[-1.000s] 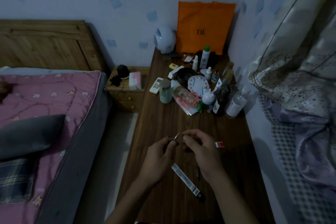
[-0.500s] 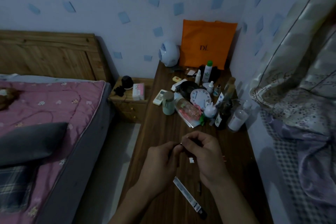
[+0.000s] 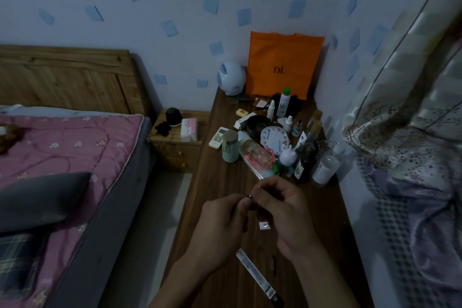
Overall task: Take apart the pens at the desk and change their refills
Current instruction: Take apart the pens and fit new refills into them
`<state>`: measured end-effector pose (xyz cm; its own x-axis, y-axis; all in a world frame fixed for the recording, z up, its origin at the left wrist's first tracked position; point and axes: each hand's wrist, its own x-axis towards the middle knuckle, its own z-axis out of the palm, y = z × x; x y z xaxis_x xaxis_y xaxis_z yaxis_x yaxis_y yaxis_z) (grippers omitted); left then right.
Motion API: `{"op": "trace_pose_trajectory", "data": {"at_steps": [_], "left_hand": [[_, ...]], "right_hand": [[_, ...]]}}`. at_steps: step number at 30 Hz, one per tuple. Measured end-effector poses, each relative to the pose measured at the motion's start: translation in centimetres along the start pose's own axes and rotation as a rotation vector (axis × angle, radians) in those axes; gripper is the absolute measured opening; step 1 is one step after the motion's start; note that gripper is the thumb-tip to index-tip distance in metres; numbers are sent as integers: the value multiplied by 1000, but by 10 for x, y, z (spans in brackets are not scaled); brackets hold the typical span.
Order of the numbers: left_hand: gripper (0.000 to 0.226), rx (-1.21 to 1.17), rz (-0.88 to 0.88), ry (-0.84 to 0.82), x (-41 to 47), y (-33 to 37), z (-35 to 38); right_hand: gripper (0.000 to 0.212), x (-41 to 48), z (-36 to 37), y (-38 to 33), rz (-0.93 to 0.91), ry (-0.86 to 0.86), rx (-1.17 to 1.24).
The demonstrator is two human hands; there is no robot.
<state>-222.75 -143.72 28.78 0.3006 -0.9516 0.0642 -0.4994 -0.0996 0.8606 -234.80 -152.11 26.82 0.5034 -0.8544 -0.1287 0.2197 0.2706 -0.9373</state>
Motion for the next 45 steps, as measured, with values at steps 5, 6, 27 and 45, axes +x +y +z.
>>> {"op": "trace_pose_trajectory", "data": {"at_steps": [5, 6, 27, 45], "left_hand": [[27, -3, -15, 43, -3, 0, -2], [27, -1, -24, 43, -4, 0, -2], [26, -10, -48, -8, -9, -3, -2], [25, -28, -46, -9, -15, -15, 7]], "right_hand": [[3, -3, -2, 1, -9, -48, -41], [5, -4, -1, 1, -6, -55, -37], [6, -9, 3, 5, 0, -17, -82], [4, -11, -4, 17, 41, -11, -102]]}}
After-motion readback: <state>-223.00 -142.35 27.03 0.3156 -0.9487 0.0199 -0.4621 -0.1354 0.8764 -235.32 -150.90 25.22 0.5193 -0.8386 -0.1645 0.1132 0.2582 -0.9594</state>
